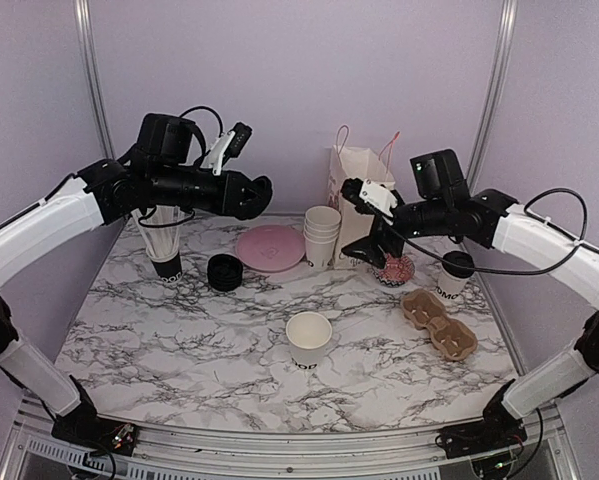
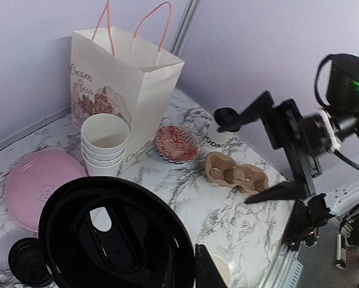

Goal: Pack the takeout coffee

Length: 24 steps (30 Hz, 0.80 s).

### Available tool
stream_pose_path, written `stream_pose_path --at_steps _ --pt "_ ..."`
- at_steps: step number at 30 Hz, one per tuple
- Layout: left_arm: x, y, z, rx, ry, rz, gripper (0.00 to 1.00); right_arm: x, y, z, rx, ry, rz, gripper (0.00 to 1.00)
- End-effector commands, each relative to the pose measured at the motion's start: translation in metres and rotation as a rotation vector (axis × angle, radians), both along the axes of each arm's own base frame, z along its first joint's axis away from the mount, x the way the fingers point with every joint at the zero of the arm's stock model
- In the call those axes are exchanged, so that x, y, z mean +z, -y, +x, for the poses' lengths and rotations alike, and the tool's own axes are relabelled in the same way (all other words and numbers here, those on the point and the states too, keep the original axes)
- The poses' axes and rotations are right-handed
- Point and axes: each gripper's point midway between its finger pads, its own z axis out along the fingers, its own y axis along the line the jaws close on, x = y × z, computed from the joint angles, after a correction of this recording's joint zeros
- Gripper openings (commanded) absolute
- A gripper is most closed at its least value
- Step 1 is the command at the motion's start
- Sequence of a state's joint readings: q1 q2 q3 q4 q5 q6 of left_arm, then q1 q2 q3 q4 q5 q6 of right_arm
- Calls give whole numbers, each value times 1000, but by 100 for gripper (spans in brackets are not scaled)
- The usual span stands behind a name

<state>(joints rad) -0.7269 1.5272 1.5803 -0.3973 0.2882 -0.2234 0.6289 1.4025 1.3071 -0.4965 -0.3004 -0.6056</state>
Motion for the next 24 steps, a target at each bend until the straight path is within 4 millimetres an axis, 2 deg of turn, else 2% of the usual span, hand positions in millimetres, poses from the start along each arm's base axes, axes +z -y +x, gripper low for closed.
stream_pose_path --at_steps 1,4,8,13,18,24 --pt "53 21 -46 -237 24 -304 14 51 -20 -3 101 -156 272 99" --pt "69 20 -61 -288 44 -418 15 70 -38 -14 192 -269 389 99" --pt "67 20 -67 -297 32 -464 16 82 -57 -27 316 -425 502 99" --pt "63 27 -66 -289 32 -486 14 85 -76 -28 351 -430 512 99" --pt "64 25 -56 -224 34 -498 12 82 -81 -32 357 -441 506 98" --pt "64 24 -47 -178 24 -519 11 96 -78 -30 334 -386 503 95"
